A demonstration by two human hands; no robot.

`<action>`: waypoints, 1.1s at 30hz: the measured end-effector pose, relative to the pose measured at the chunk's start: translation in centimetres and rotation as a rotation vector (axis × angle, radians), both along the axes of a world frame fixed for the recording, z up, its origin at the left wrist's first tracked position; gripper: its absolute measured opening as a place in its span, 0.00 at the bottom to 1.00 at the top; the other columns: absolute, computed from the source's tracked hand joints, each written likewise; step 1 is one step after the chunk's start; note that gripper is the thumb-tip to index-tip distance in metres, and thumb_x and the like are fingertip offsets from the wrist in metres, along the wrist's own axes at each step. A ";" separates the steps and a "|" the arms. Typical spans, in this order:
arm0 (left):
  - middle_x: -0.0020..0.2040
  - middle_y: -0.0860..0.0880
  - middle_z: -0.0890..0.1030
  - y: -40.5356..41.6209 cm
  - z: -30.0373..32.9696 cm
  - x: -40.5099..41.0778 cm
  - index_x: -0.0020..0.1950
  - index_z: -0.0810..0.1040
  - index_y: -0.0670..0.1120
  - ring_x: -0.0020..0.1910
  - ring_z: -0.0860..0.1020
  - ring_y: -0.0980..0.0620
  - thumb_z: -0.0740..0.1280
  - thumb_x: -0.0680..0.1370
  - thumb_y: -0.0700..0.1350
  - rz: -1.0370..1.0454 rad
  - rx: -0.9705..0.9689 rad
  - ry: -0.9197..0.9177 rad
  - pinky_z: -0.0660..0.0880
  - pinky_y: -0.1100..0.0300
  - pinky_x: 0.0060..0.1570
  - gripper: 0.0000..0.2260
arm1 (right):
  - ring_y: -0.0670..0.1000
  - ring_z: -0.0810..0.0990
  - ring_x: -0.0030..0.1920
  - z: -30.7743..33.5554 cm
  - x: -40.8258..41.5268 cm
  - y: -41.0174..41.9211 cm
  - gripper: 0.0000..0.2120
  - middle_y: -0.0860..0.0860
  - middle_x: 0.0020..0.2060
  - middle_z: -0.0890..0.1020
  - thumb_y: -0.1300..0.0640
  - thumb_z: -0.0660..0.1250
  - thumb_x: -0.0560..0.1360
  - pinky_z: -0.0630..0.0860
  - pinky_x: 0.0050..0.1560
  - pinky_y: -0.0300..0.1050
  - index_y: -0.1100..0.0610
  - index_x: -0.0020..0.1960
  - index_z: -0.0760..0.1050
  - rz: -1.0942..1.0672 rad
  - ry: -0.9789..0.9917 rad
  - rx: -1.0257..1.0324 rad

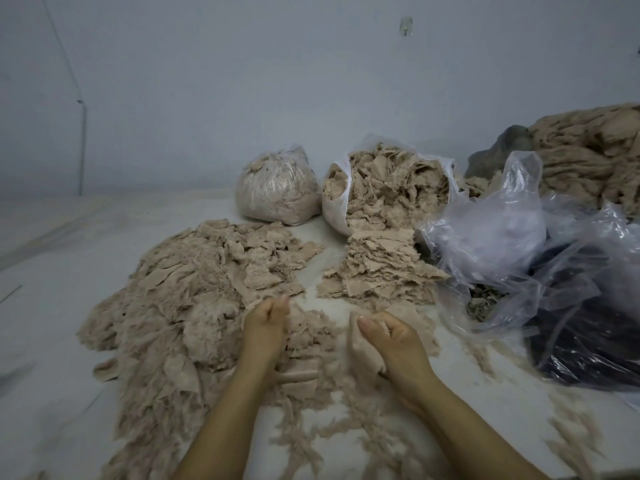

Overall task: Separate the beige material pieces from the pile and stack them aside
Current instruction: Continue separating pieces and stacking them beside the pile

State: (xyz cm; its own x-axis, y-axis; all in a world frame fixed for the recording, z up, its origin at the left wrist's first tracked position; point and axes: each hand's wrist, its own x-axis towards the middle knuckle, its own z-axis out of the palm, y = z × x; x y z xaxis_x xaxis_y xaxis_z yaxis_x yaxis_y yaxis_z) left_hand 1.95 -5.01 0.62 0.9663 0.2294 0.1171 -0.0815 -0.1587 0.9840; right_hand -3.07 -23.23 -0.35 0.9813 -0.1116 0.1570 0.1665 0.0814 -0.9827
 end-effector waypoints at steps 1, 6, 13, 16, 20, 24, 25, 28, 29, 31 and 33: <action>0.32 0.52 0.76 -0.5 0.3 -0.3 0.37 0.74 0.49 0.32 0.73 0.52 0.58 0.79 0.59 -0.087 0.034 0.000 0.68 0.61 0.32 0.17 | 0.45 0.76 0.33 0.1 0.0 0.4 0.09 0.45 0.30 0.79 0.50 0.67 0.73 0.72 0.35 0.36 0.56 0.39 0.78 0.027 -0.002 -0.020; 0.39 0.49 0.81 -3.4 0.5 -1.8 0.44 0.79 0.41 0.39 0.79 0.52 0.64 0.72 0.62 -0.502 0.004 0.016 0.75 0.59 0.40 0.23 | 0.51 0.75 0.35 0.6 0.0 2.3 0.21 0.56 0.34 0.78 0.47 0.62 0.76 0.72 0.36 0.43 0.67 0.44 0.75 0.113 -0.046 0.024; 0.39 0.46 0.81 -2.3 0.8 -1.3 0.43 0.76 0.42 0.38 0.78 0.47 0.62 0.80 0.47 -0.354 -0.140 0.020 0.75 0.55 0.41 0.10 | 0.43 0.65 0.20 -1.0 -0.2 0.4 0.16 0.47 0.19 0.69 0.53 0.68 0.76 0.64 0.22 0.33 0.60 0.35 0.69 -0.178 0.066 0.026; 0.48 0.42 0.82 -0.5 1.8 -0.6 0.51 0.79 0.42 0.47 0.79 0.44 0.62 0.80 0.50 -0.293 -0.225 0.086 0.74 0.50 0.50 0.12 | 0.45 0.62 0.19 -1.8 -0.7 -1.2 0.19 0.49 0.18 0.66 0.45 0.68 0.73 0.60 0.21 0.35 0.58 0.34 0.69 -0.065 0.176 -0.059; 0.41 0.42 0.80 -0.9 2.5 -0.9 0.45 0.78 0.43 0.41 0.78 0.45 0.65 0.77 0.52 -0.451 -0.225 0.131 0.74 0.52 0.44 0.12 | 0.46 0.79 0.29 -0.7 -0.7 -0.3 0.29 0.51 0.29 0.81 0.30 0.58 0.68 0.72 0.30 0.37 0.56 0.42 0.78 0.191 0.234 -0.175; 0.36 0.46 0.80 -2.4 2.3 -1.7 0.44 0.77 0.40 0.35 0.79 0.51 0.65 0.78 0.46 -0.541 -0.204 0.095 0.76 0.61 0.34 0.09 | 0.51 0.82 0.41 0.3 0.7 1.6 0.24 0.54 0.41 0.83 0.43 0.71 0.67 0.78 0.43 0.47 0.62 0.52 0.78 0.229 0.188 0.103; 0.35 0.47 0.79 -2.4 2.2 -1.5 0.44 0.77 0.41 0.34 0.78 0.52 0.66 0.78 0.44 -0.482 -0.156 0.055 0.75 0.63 0.32 0.07 | 0.51 0.81 0.39 0.3 1.0 1.6 0.22 0.55 0.40 0.83 0.48 0.74 0.66 0.78 0.41 0.46 0.63 0.51 0.78 0.170 0.195 0.167; 0.31 0.51 0.75 -1.2 1.8 -0.7 0.44 0.78 0.43 0.24 0.70 0.57 0.66 0.77 0.40 -0.211 -0.157 0.001 0.68 0.65 0.23 0.03 | 0.48 0.76 0.26 0.4 2.0 0.0 0.13 0.52 0.30 0.80 0.54 0.73 0.70 0.73 0.26 0.39 0.61 0.50 0.77 -0.065 0.219 0.163; 0.30 0.52 0.74 -0.5 1.8 -0.3 0.45 0.79 0.43 0.23 0.68 0.58 0.66 0.78 0.40 -0.128 -0.158 0.001 0.66 0.66 0.21 0.03 | 0.48 0.75 0.26 0.3 2.6 -1.1 0.12 0.51 0.29 0.79 0.54 0.72 0.72 0.72 0.26 0.39 0.60 0.50 0.77 -0.138 0.230 0.131; 0.33 0.52 0.75 1.2 1.3 0.2 0.44 0.80 0.46 0.26 0.70 0.59 0.67 0.77 0.40 -0.031 -0.047 -0.009 0.67 0.68 0.23 0.04 | 0.50 0.76 0.29 0.4 3.8 -3.5 0.13 0.54 0.33 0.80 0.53 0.73 0.71 0.73 0.29 0.40 0.58 0.51 0.76 -0.262 0.256 0.075; 0.38 0.51 0.78 2.9 0.7 0.4 0.43 0.80 0.48 0.35 0.75 0.54 0.70 0.75 0.40 -0.128 0.134 0.002 0.73 0.65 0.32 0.03 | 0.53 0.80 0.42 0.0 4.8 -5.7 0.19 0.58 0.47 0.80 0.54 0.73 0.71 0.77 0.40 0.45 0.57 0.59 0.73 -0.356 0.318 -0.191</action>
State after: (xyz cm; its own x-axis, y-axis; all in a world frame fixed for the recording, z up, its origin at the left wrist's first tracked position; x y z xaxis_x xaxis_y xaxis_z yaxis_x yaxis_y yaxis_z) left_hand 2.33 -2.12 1.36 0.9868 0.0873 0.1362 -0.1073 -0.2767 0.9549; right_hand 1.76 -28.94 -0.31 0.8902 -0.4460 -0.0929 -0.1584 -0.1119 -0.9810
